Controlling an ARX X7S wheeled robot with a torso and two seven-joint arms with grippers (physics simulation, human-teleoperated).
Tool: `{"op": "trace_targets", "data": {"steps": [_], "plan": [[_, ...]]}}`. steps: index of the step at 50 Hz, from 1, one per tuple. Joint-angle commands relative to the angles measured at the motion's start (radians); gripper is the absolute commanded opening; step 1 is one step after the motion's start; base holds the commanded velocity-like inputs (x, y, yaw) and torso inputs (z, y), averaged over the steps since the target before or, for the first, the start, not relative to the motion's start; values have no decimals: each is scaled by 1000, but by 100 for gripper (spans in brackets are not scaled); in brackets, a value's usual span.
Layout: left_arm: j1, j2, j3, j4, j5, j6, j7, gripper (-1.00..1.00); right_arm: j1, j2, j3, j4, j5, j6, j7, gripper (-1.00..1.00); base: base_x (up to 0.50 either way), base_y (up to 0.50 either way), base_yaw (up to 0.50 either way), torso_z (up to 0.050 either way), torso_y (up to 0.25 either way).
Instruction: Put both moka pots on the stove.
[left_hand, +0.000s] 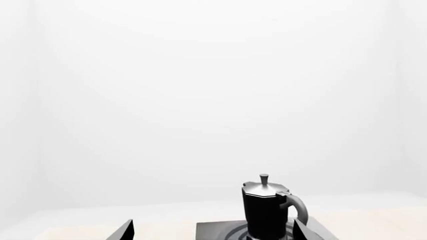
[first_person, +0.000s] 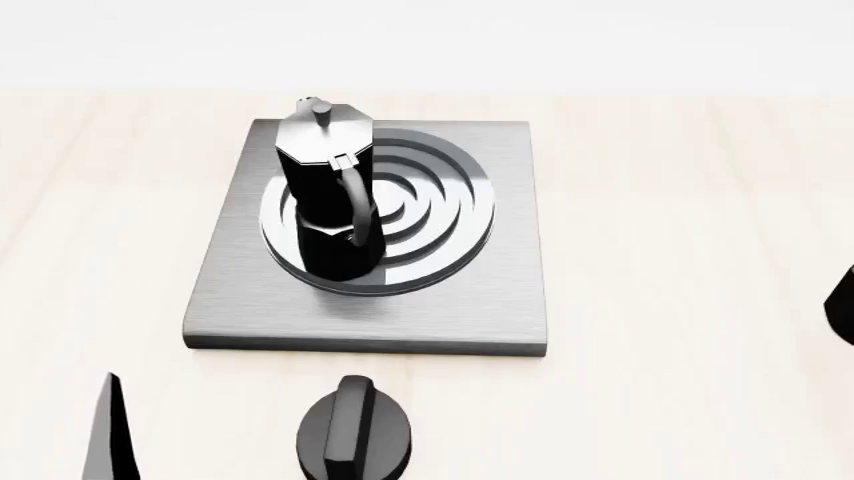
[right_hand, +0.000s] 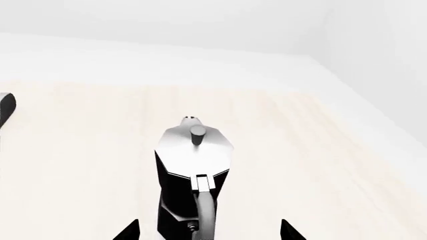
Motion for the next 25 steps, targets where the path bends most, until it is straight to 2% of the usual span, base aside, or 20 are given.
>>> {"op": "trace_targets", "data": {"steps": [1,21,25], "plan": [[-2,-2,5,0,2,-3,-1,100,33,-56,-34,118,-52,-66,-33,100,0,0,0,0,0],[-2,-3,7,-13,-2,8,-4,100,143,-179,-110,370,-181,-221,-67,100,0,0,0,0,0],[-3,-3,11,-15,-1,9,-3,100,130,-177,-107,341,-178,-209,-43,100,0,0,0,0,0]]}}
